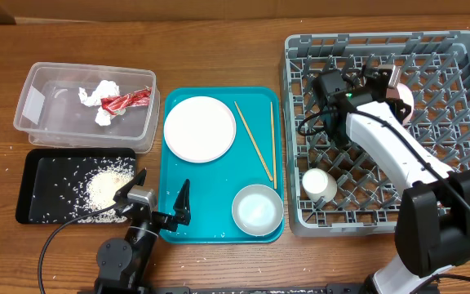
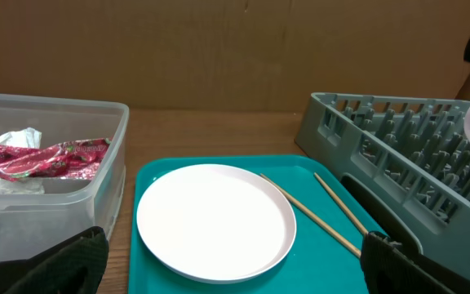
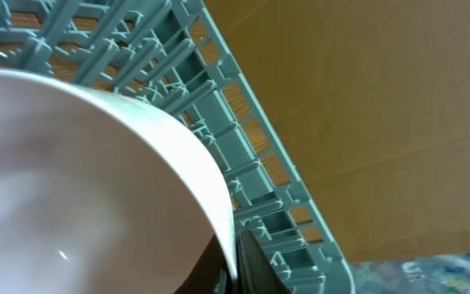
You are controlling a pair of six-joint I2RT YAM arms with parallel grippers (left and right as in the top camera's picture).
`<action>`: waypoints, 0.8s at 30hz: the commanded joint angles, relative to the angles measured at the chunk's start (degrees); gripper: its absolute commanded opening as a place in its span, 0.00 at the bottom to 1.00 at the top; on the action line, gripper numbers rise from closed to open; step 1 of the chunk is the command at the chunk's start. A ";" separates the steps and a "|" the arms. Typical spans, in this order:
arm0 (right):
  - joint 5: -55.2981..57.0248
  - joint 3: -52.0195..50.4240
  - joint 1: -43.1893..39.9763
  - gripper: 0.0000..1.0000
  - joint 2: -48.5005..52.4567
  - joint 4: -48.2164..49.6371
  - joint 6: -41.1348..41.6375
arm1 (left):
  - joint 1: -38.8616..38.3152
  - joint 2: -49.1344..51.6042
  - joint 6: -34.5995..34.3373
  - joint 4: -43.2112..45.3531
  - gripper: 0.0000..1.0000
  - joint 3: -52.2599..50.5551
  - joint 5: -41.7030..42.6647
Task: Sort waste into correct bins and load items into the dishwasher
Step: 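Place the pink bowl upright in the back of the dish rack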
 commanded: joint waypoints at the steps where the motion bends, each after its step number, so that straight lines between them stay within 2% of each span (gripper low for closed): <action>1: -3.67 -4.68 0.35 0.04 0.11 0.15 -0.70 | -0.55 -0.59 1.05 0.15 1.00 -0.39 0.09; 14: 3.02 -6.82 8.85 0.04 0.09 0.02 -0.52 | -0.55 -0.59 1.05 0.15 1.00 -0.39 0.09; 24: 3.65 -4.31 6.23 0.04 0.09 0.17 -0.52 | -0.55 -0.59 1.05 0.15 1.00 -0.39 0.09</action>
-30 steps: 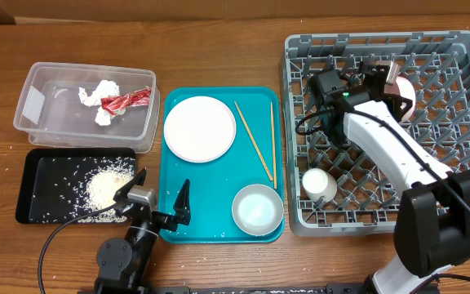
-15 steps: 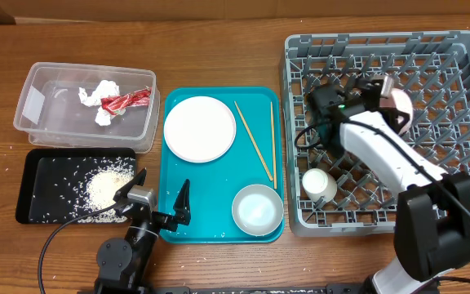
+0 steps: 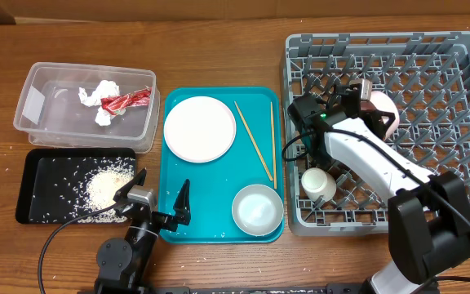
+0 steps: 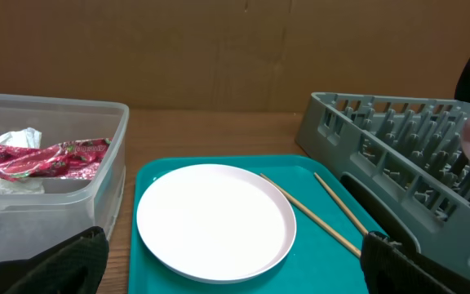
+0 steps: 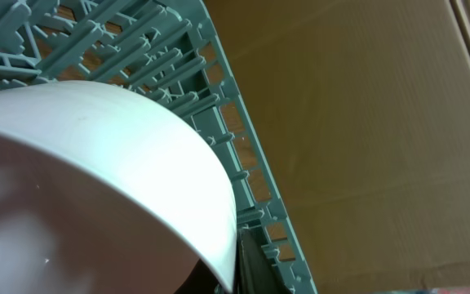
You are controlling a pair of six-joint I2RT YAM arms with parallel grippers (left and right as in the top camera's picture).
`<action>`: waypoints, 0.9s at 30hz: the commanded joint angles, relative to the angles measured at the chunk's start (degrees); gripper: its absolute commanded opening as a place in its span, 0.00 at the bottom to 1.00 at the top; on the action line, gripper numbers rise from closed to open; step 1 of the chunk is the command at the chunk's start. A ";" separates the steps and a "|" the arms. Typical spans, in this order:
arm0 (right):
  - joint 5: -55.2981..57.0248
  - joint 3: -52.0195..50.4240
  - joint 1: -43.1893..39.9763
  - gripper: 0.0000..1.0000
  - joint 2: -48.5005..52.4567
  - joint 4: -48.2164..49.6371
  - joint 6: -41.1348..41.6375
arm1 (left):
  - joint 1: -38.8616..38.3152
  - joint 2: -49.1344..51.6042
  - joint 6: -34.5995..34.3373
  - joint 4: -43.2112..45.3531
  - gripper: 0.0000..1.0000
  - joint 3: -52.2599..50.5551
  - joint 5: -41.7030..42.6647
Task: Sort waste into correct bins and load items into the dishwasher
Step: 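Place the pink bowl upright in the back of the dish rack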
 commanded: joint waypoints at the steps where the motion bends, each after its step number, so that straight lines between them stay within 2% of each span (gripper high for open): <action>1: -2.99 2.23 -1.70 0.04 0.83 0.83 0.26 | -0.55 -0.59 1.01 0.15 1.00 -0.39 0.09; 5: -2.34 5.62 -4.61 0.04 0.83 0.92 -0.17 | -0.55 -0.59 1.01 0.15 1.00 -0.39 0.09; 10: -4.92 5.90 -4.94 0.04 0.83 7.54 -7.76 | -0.55 -0.59 1.01 0.15 1.00 -0.39 0.09; 13: -6.27 5.64 -4.92 0.04 0.83 8.44 -7.85 | -0.55 -0.59 1.01 0.15 1.00 -0.39 0.09; 21: -6.16 3.74 -4.28 0.04 0.83 2.62 -7.04 | -0.55 -0.59 1.01 0.15 1.00 -0.39 0.09; 24: -7.54 3.76 -1.46 0.04 0.83 -0.46 -4.33 | -0.55 -0.59 1.01 0.15 1.00 -0.39 0.09; 27: -10.36 3.76 0.26 0.10 0.83 -0.74 -4.33 | -0.55 -0.59 1.01 0.15 1.00 -0.39 0.09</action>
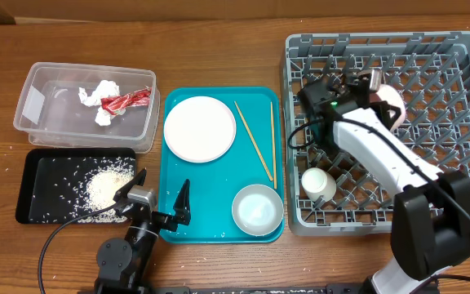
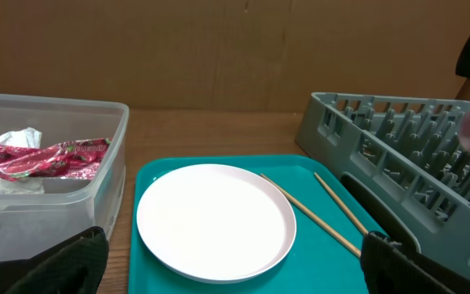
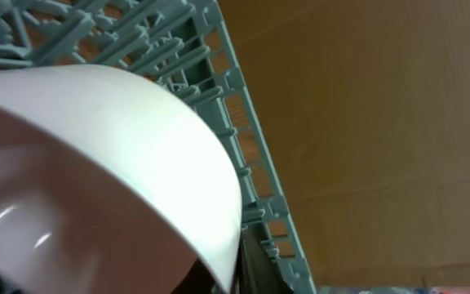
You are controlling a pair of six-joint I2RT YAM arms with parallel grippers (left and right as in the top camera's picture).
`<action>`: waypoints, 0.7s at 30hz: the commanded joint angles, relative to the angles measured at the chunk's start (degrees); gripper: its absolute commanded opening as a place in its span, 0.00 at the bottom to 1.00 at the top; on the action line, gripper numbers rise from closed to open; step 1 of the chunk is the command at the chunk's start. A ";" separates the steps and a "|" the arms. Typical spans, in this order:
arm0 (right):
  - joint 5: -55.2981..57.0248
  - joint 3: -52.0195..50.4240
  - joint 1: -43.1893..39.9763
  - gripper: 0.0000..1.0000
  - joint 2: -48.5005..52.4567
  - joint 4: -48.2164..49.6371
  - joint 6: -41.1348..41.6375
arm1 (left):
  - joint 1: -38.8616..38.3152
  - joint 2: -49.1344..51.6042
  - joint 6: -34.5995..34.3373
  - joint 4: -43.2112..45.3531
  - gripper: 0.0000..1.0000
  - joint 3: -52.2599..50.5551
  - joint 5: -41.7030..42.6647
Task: Sort waste into correct bins and load items into the dishwasher
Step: 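Place the pink bowl upright in the back of the dish rack, then move the right gripper to the white bowl and grasp its rim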
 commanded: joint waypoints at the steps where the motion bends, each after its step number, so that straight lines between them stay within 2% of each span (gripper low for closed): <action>1: -6.91 -0.61 3.30 0.10 0.28 0.02 1.40 | -0.55 -0.59 1.01 0.15 1.00 -0.39 0.09; 7: -12.90 -0.61 3.45 0.12 0.28 -0.31 1.46 | -0.55 -0.59 1.01 0.15 1.00 -0.39 0.09; 10: -15.08 -0.46 3.50 0.26 0.28 -1.79 1.46 | -0.55 -0.59 1.03 0.15 1.00 -0.39 0.09; 12: -17.20 0.42 3.65 0.29 0.26 -3.58 1.46 | -0.55 -0.59 1.01 0.15 1.00 -0.39 0.07; 15: -21.79 2.89 4.26 0.29 0.11 -7.06 2.32 | -0.55 -0.59 1.01 0.15 1.00 -0.39 0.09; 19: -28.33 6.88 5.70 0.29 -1.22 -12.70 9.05 | -0.55 -0.59 1.03 0.15 1.00 -0.39 0.09; 21: -32.98 8.66 6.60 0.29 -2.36 -13.86 9.64 | -0.55 -0.59 1.03 0.15 1.00 -0.39 0.07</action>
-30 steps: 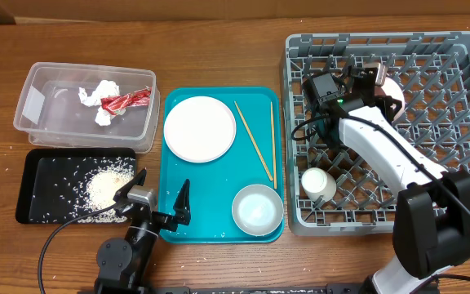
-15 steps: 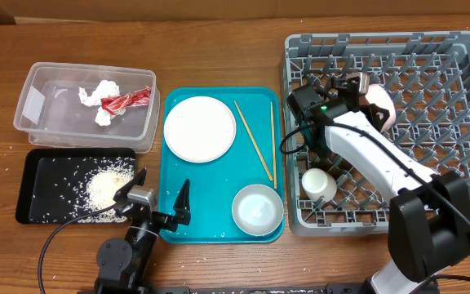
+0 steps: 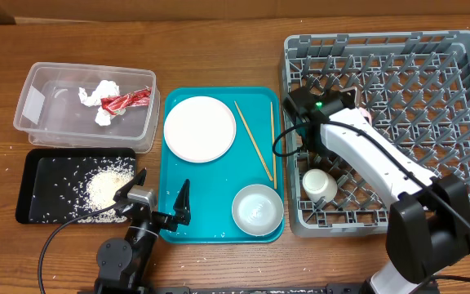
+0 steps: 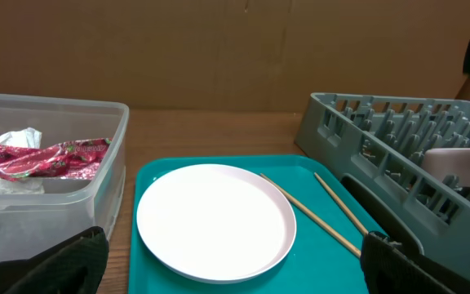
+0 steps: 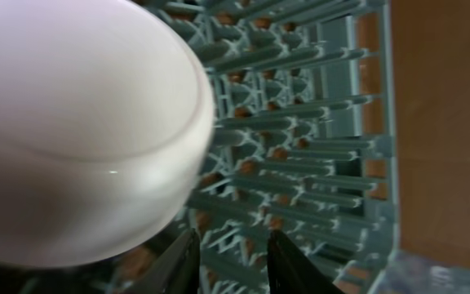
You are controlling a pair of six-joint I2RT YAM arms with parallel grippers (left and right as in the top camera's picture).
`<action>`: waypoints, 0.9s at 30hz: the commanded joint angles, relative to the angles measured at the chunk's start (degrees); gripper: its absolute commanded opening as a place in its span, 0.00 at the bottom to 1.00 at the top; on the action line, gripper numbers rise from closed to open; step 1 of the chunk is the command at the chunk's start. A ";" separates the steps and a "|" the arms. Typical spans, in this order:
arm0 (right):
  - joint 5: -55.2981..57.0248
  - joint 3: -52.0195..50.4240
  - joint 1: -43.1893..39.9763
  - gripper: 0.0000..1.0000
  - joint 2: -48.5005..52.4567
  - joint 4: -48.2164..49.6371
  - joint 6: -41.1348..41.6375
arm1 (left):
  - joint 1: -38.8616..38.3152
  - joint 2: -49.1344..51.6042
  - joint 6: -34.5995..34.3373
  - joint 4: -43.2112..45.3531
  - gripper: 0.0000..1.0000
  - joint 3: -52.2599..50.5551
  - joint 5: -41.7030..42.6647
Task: Sort waste into correct bins and load items into the dishwasher
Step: 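Move the right gripper to the white bowl and grasp its rim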
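A pale pink bowl (image 5: 72, 122) lies bottom up on the pegs of the grey dish rack (image 3: 463, 57). In the overhead view my right arm hides nearly all of it. My right gripper (image 5: 233, 253) is open beside the bowl, with nothing between its fingers. It reaches into the rack's left middle (image 3: 361, 110). A white cup (image 3: 319, 184) stands in the rack's front left. On the teal tray (image 3: 219, 233) are a white plate (image 3: 200, 128), two chopsticks (image 3: 254, 140) and a white bowl (image 3: 258, 208). My left gripper (image 3: 157, 198) rests open at the tray's front left edge.
A clear bin (image 3: 35, 102) at the back left holds a red wrapper (image 3: 126, 100) and crumpled tissue. In front of it a black tray (image 3: 43, 167) carries spilled rice. The rack's wall (image 4: 341, 139) rises just right of the teal tray.
My right gripper was shut on the pink bowl's rim above the rack. Now it is open and the bowl lies in the rack apart from the fingers. The wrist has shifted left.
My right gripper first held the pink bowl over the rack's back middle. It then held the bowl a little further left, and a little to the right again at the last earlier moment. Now the bowl is let go in the rack. My left arm stayed still.
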 commanded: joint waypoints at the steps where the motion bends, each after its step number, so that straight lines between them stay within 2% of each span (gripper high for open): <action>1: -11.56 4.70 2.29 0.29 -3.34 -0.83 4.09 | -0.55 -0.59 1.01 0.15 1.00 -0.39 0.09; 5: -23.15 6.12 5.29 0.30 -7.19 1.53 3.82 | -0.55 -0.59 1.01 0.15 1.00 -0.39 0.09; 8: -36.39 6.12 7.61 0.30 -9.25 5.29 0.74 | -0.55 -0.59 1.01 0.15 1.00 -0.39 0.09; 11: -49.35 5.81 9.03 0.24 -9.09 8.90 0.57 | -0.55 -0.59 1.03 0.15 1.00 -0.39 0.09; 13: -56.26 4.59 10.10 0.25 -8.76 11.89 0.63 | -0.55 -0.59 1.03 0.15 1.00 -0.39 0.09; 14: -58.69 3.65 10.78 0.28 -8.59 13.14 1.22 | -0.55 -0.59 1.03 0.15 1.00 -0.39 0.09; 15: -60.61 2.32 11.69 0.37 -8.35 14.23 3.26 | -0.55 -0.59 1.01 0.15 1.00 -0.39 0.09; 16: -61.79 0.28 13.27 0.47 -7.87 15.21 4.98 | -0.55 -0.59 1.03 0.15 1.00 -0.39 0.09; 18: -59.71 -1.92 15.10 0.52 -7.15 15.78 2.99 | -0.55 -0.59 1.03 0.15 1.00 -0.39 0.09; 20: -54.18 -2.91 15.87 0.52 -6.38 15.02 -3.08 | -0.55 -0.59 1.03 0.15 1.00 -0.39 0.09; 22: -48.15 -3.26 15.98 0.49 -5.35 14.29 -13.79 | -0.55 -0.59 1.01 0.15 1.00 -0.39 0.09; 25: -46.69 -3.58 15.82 0.49 -4.59 14.03 -25.94 | -0.55 -0.59 1.01 0.15 1.00 -0.39 0.09; 27: -46.71 -4.20 15.61 0.48 -4.24 14.36 -30.47 | -0.55 -0.59 1.03 0.15 1.00 -0.39 0.09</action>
